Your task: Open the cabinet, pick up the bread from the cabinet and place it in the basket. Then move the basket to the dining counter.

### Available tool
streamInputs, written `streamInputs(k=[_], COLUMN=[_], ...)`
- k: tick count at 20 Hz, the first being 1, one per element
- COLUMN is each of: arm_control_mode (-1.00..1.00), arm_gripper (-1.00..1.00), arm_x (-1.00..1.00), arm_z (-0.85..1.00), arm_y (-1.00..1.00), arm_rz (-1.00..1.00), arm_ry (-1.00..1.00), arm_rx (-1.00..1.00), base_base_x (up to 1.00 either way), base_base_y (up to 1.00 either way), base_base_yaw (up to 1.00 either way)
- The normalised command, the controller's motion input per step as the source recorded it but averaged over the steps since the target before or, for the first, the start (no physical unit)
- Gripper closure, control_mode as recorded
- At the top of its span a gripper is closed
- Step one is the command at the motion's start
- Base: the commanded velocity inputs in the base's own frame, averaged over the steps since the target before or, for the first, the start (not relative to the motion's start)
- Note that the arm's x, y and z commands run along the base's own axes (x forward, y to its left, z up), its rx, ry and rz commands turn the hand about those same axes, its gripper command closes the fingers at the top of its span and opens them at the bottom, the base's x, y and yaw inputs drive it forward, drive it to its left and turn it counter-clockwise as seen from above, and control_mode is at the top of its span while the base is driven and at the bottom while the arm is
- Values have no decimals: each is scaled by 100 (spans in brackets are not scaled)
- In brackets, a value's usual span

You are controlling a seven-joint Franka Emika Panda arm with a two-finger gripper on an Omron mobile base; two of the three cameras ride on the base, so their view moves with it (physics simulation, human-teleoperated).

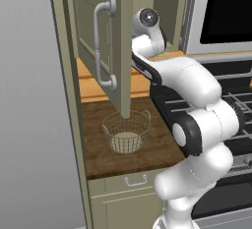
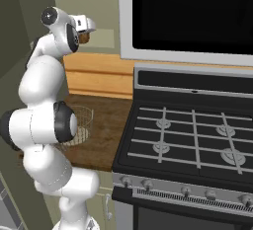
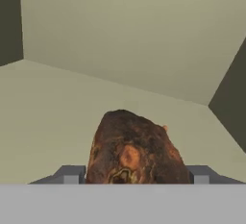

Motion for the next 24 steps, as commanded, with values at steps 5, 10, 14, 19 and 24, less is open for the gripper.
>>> streamInputs(k=[5, 10, 14, 19, 24], arm_control_mode=[-100, -100, -100, -100, -100], arm_gripper=[100, 100, 100, 100, 100], arm_x=[-100, -100, -96, -24, 40], arm_z=[28, 2, -76, -100, -100], arm_y=[9, 10, 0, 0, 0], arm_rz=[3, 0, 4, 9, 10], arm_ry=[-2, 10, 29, 43, 38], arm_rx=[0, 2, 1, 0, 0], base_base_x=[0, 0, 0, 0, 0], base_base_y=[0, 0, 0, 0, 0], base_base_yaw=[0, 0, 0, 0, 0])
